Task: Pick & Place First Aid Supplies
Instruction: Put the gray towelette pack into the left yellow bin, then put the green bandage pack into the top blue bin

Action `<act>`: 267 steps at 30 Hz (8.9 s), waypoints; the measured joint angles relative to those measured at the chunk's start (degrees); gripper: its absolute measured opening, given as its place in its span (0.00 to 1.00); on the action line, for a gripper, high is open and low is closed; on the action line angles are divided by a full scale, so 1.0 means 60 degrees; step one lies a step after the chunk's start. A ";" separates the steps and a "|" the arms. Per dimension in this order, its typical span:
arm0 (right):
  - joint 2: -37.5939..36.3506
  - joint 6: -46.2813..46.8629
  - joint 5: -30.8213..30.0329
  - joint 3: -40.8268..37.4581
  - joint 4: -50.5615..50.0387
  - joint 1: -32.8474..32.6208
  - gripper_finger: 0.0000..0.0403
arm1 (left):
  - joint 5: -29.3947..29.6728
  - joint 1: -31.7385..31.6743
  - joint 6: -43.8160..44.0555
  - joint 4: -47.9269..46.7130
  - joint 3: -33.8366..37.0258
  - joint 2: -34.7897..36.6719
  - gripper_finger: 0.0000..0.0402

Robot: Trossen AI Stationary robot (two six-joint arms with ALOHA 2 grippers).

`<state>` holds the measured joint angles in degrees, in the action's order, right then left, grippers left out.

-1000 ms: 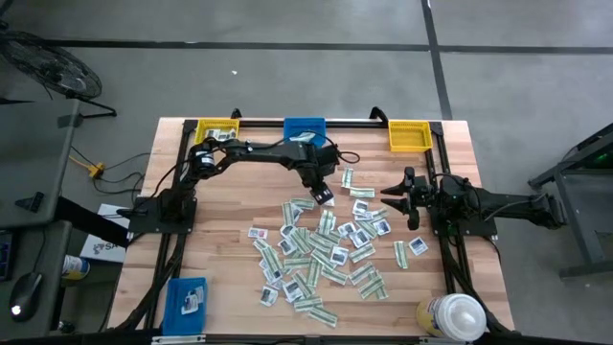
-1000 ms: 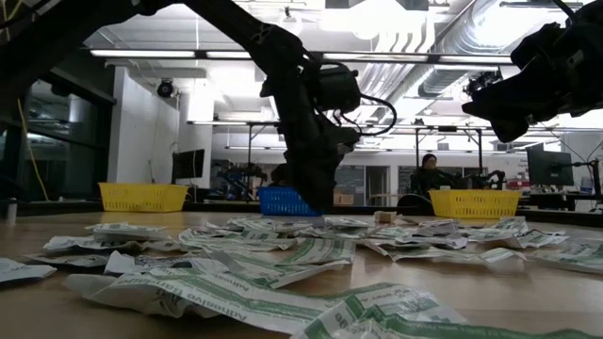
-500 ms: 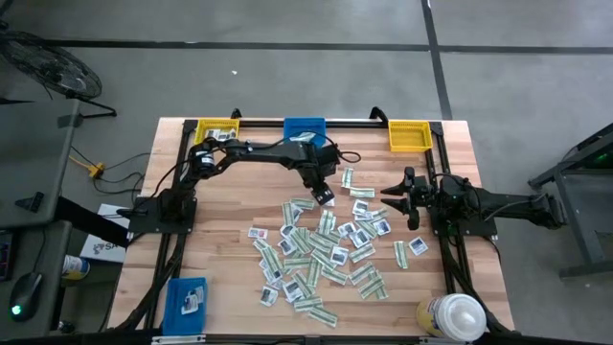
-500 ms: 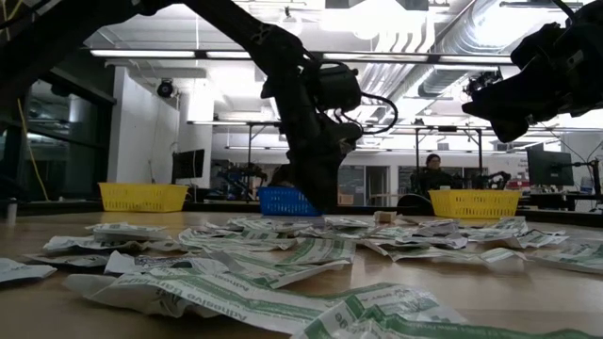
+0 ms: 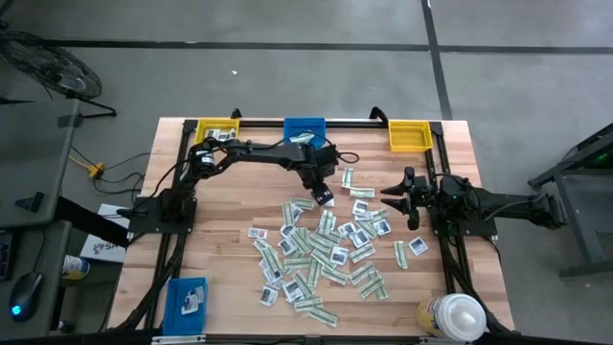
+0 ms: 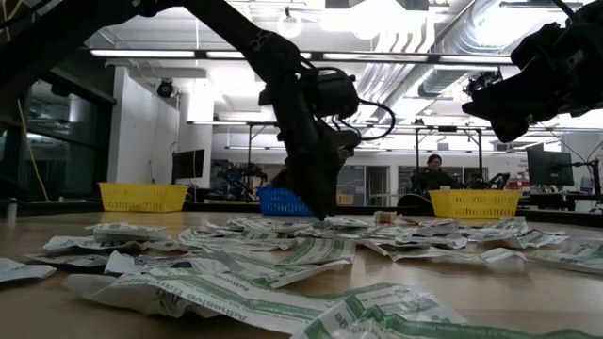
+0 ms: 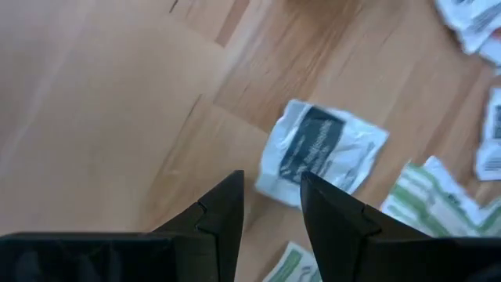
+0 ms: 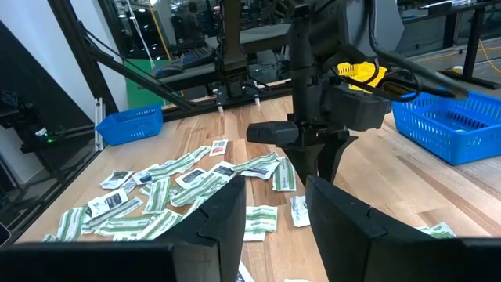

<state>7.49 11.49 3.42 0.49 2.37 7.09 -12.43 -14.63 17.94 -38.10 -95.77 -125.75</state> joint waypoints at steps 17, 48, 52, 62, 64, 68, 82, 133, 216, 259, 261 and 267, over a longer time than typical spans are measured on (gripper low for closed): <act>0.0002 0.0000 0.0001 -0.0002 0.0000 -0.0002 0.32 | -0.0425 0.0000 0.0063 0.0114 -0.0044 -0.0297 0.31; 0.0000 0.0000 0.0001 -0.0003 -0.0003 0.0000 0.32 | -0.0726 -0.0300 -0.1227 -0.0824 0.0070 0.0239 0.00; 0.0000 0.0000 0.0003 0.0000 0.0000 -0.0004 0.32 | -0.0621 -0.0703 -0.1460 -0.1326 0.0029 0.0731 0.00; 0.0000 0.0000 0.0003 -0.0003 -0.0003 0.0000 0.32 | -0.0586 -0.1916 -0.1805 -0.2553 0.0018 0.1680 0.00; 0.0000 0.0000 0.0000 -0.0002 0.0000 -0.0002 0.32 | -0.0580 -0.2239 -0.1825 -0.2854 0.0018 0.1915 0.00; 0.0000 0.0000 0.0002 -0.0003 -0.0001 -0.0004 0.32 | -0.0401 -0.2849 -0.1954 -0.3345 0.0007 0.2283 0.00; 0.0000 0.0000 0.0003 -0.0001 -0.0002 -0.0004 0.32 | 0.0001 -0.5303 -0.1905 -0.4296 0.0000 0.3075 0.00; 0.0000 0.0000 0.0000 -0.0003 -0.0003 0.0000 0.32 | 0.4279 -0.7798 -0.0938 -0.6524 -0.0007 0.2025 0.00; 0.0002 0.0000 0.0003 -0.0001 -0.0003 -0.0001 0.32 | -0.4458 -0.1568 -0.3552 0.0146 0.4568 0.1663 0.42; 0.0000 0.0000 0.0000 -0.0001 -0.0001 -0.0001 0.32 | -0.4378 -0.1428 -0.3768 -0.1192 0.4615 0.1596 0.14; 0.0000 0.0000 0.0002 -0.0003 -0.0002 -0.0002 0.32 | -0.4371 -0.1431 -0.3768 -0.1182 0.4619 0.1592 0.08; 0.0002 0.0000 0.0000 -0.0003 -0.0002 -0.0004 0.32 | -0.4430 -0.1432 -0.3962 -0.1165 0.4626 0.1675 0.01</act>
<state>7.50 11.49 3.42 0.47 2.36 7.07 -39.01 -23.22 -5.83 -45.09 -68.01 -115.70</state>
